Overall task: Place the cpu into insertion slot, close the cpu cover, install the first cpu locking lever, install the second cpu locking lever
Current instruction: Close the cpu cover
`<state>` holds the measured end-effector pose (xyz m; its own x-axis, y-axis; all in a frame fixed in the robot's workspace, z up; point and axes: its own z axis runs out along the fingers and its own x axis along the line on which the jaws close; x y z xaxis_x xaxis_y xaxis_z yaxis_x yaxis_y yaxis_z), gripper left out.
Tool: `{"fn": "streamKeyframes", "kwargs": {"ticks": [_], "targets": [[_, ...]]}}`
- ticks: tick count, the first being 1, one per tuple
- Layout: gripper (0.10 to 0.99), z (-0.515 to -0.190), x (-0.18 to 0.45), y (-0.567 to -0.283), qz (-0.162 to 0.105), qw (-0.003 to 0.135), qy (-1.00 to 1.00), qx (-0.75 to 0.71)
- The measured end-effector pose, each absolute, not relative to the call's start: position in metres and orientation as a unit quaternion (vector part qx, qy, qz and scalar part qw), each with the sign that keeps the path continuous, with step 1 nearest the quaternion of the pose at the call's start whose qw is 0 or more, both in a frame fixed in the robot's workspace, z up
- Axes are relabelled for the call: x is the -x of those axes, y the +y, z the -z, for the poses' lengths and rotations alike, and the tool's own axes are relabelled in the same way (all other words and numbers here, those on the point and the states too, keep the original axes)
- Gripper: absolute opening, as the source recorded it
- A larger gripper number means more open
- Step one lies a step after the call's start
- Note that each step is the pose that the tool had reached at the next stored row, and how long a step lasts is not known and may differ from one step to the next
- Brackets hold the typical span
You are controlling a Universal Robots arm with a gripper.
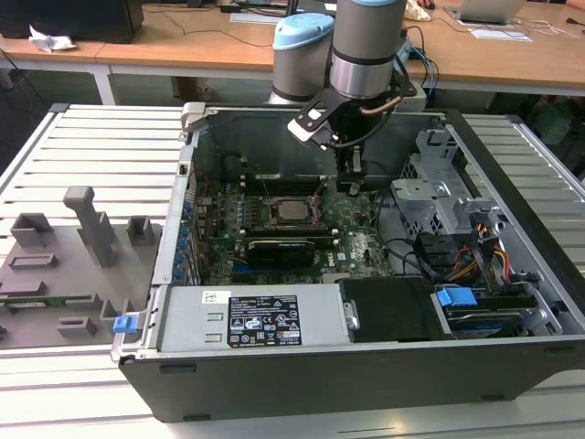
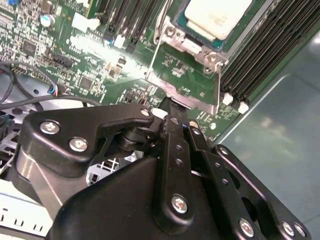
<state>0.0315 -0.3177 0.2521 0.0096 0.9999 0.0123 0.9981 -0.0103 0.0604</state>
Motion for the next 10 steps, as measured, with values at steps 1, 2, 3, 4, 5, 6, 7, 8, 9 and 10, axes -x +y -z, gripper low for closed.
{"fn": "streamKeyframes", "kwargs": {"ticks": [1, 2, 3, 4, 5, 6, 7, 8, 9, 10], "targets": [[0.106, -0.252, -0.029, -0.318, -0.026, 0.017, 0.703, -0.710], [0.106, -0.252, -0.028, -0.318, -0.026, 0.017, 0.703, -0.710], [0.106, -0.252, -0.025, -0.318, -0.026, 0.017, 0.703, -0.710], [0.106, -0.252, -0.022, -0.318, -0.026, 0.017, 0.703, -0.710], [0.106, -0.252, -0.019, -0.318, -0.026, 0.017, 0.703, -0.710], [0.106, -0.252, -0.017, -0.318, -0.026, 0.017, 0.703, -0.710], [0.106, -0.252, -0.016, -0.318, -0.026, 0.017, 0.703, -0.710], [0.106, -0.252, -0.015, -0.318, -0.026, 0.017, 0.703, -0.710], [0.106, -0.252, -0.014, -0.318, -0.026, 0.017, 0.703, -0.710], [0.106, -0.252, -0.012, -0.318, -0.026, 0.017, 0.703, -0.710]]}}
